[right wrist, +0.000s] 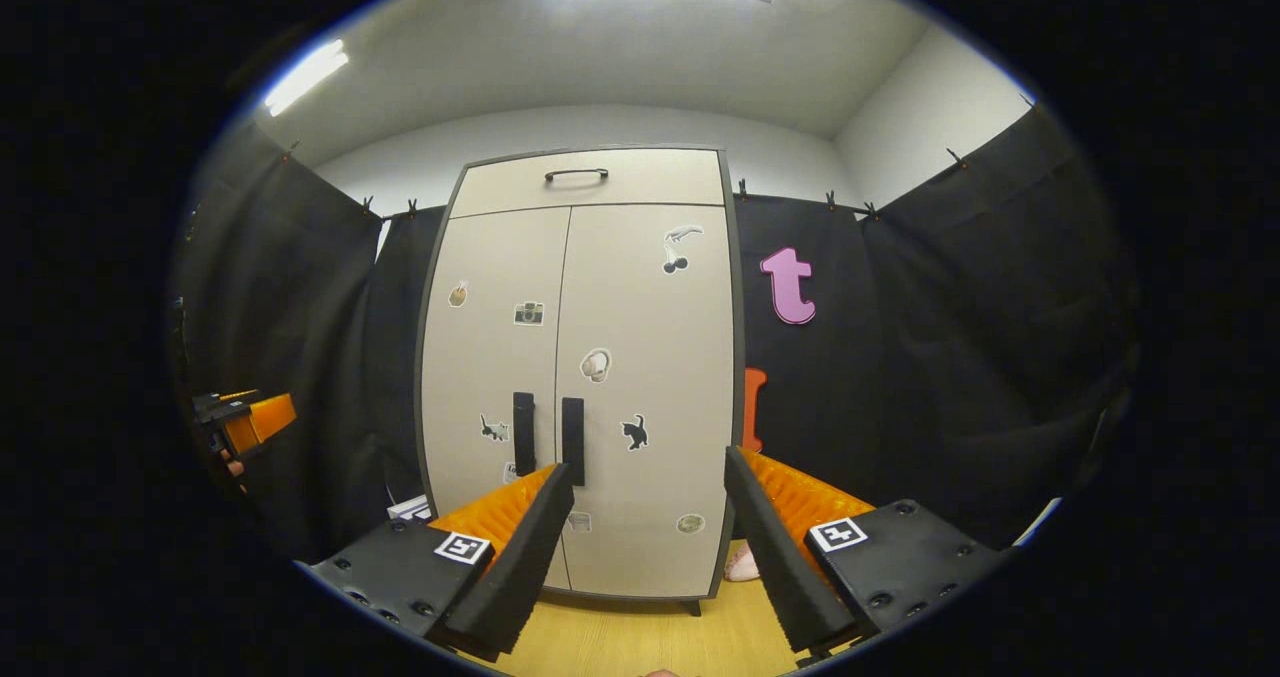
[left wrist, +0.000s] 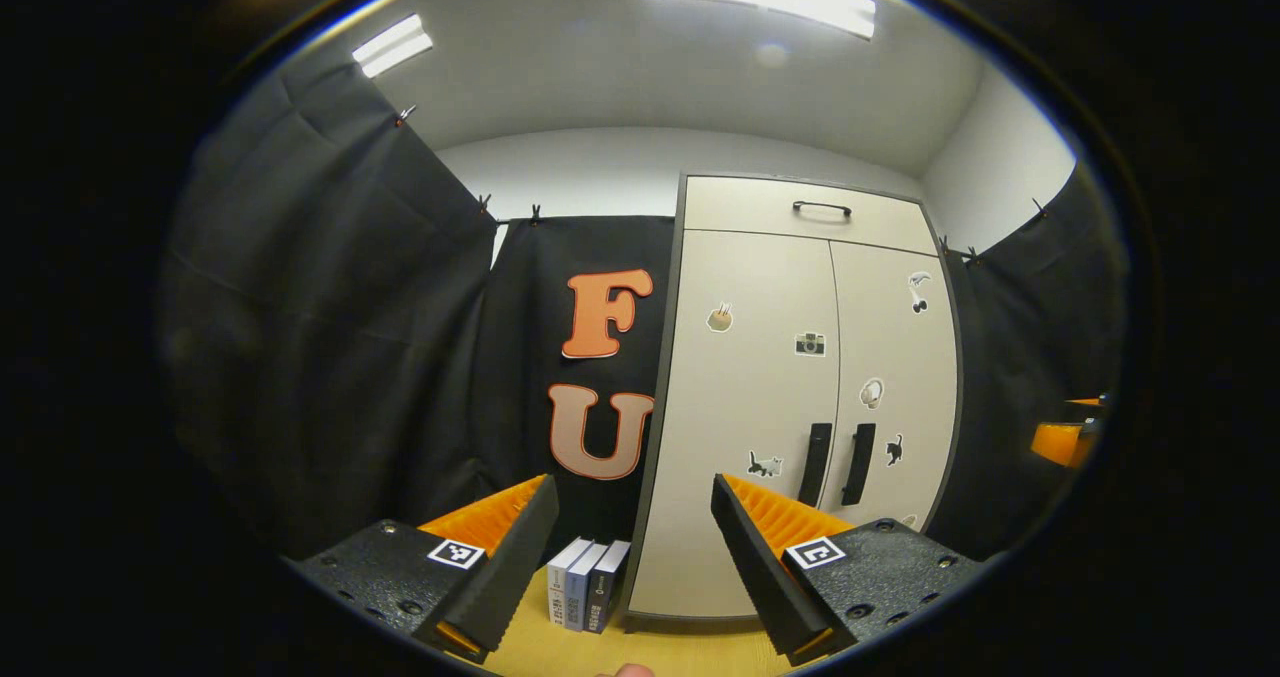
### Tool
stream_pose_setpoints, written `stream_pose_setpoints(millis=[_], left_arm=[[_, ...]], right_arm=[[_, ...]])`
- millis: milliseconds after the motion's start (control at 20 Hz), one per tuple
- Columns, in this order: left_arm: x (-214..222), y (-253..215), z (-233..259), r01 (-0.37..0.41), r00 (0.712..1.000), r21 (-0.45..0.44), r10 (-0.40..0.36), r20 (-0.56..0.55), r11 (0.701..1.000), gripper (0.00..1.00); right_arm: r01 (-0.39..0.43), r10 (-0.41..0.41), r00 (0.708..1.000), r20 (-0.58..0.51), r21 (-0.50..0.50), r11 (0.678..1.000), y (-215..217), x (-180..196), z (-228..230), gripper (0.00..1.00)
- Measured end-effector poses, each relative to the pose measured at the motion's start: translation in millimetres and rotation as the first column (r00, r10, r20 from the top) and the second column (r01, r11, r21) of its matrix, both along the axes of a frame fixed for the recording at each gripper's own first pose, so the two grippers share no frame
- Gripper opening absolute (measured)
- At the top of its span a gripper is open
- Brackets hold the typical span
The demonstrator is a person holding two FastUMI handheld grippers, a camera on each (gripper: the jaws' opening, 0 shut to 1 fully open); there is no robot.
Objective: Open the right door of the double-door shoe cabinet with the right hand, and open the left door with the left hand.
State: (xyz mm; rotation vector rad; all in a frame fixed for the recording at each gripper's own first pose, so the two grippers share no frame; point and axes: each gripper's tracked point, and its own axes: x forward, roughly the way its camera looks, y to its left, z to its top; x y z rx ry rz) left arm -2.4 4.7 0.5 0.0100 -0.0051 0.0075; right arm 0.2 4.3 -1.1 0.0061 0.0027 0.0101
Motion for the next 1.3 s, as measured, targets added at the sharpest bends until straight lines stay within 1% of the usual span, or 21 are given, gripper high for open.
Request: stream_pose_setpoints(millis=[250,300,350,400,500,600,650,850,900,950,1000,1150,1300], left_arm=[[-0.4,0.3,1.3,0.002,1.0,0.004,-0.002,0.003,1.0,0.94],[0.3,-0.3,1.7,0.003,1.0,0.004,-0.003,0.001,1.0,0.94],[-0.1,-0.1,0.1,0.002,1.0,0.006,-0.002,-0.004,1.0,0.94],[-0.4,-0.6,0.1,0.003,1.0,0.009,-0.003,-0.003,1.0,0.94],[-0.6,-3.6,2.5,0.01,1.0,0.009,-0.01,0.004,1.0,0.94],[-0.4,-2.8,1.9,0.012,1.0,0.001,-0.012,0.007,1.0,0.94],[0.6,-3.3,0.5,0.013,1.0,-0.005,-0.013,0.005,1.0,0.91],[-1.3,0.9,-10.5,0.016,1.0,-0.025,-0.017,-0.022,1.0,0.91],[-1.6,3.9,-13.3,0.013,1.0,-0.026,-0.013,-0.028,1.0,0.94],[-1.5,5.5,-15.4,0.009,0.999,-0.026,-0.01,-0.033,1.0,0.94],[-1.5,7.5,-18.6,0.005,0.999,-0.027,-0.006,-0.04,1.0,0.94],[-5.5,14.4,-23.8,-0.004,0.999,-0.025,0.003,-0.052,1.0,0.95],[-9.7,21.9,-21.8,-0.018,0.999,-0.025,0.017,-0.044,1.0,0.94]], right_arm=[[-0.015,0.015,1.0,0.002,0.003,1.0,4.7,-0.2,-0.7,1.0],[-0.02,0.02,1.0,0.005,0.004,1.0,6.1,-0.7,-0.8,0.93],[-0.022,0.022,1.0,0.007,0.003,1.0,7.2,0.8,-0.6,0.93],[-0.024,0.024,1.0,0.01,0.002,1.0,8.4,3.3,0.6,1.0],[-0.035,0.035,0.999,0.02,0.003,0.999,12.1,11.5,0.1,1.0],[-0.05,0.05,0.999,0.002,0.019,0.999,17.2,23.8,-7.9,1.0],[-0.063,0.063,0.998,-0.006,0.026,0.998,21.8,30.6,-10.1,1.0],[-0.089,0.089,0.996,-0.025,0.03,0.996,36.1,65.4,-10.4,1.0],[-0.099,0.1,0.995,-0.024,0.034,0.995,43.4,75.5,-7.2,1.0],[-0.106,0.107,0.994,-0.019,0.038,0.994,49.1,85.3,-3.6,0.93],[-0.109,0.11,0.994,-0.012,0.039,0.993,54.2,95.9,0.1,1.0],[-0.117,0.117,0.993,-0.014,0.035,0.993,67.7,130.7,1.8,1.0],[-0.122,0.123,0.992,-0.033,0.038,0.992,78.3,171.5,-11.0,1.0]])
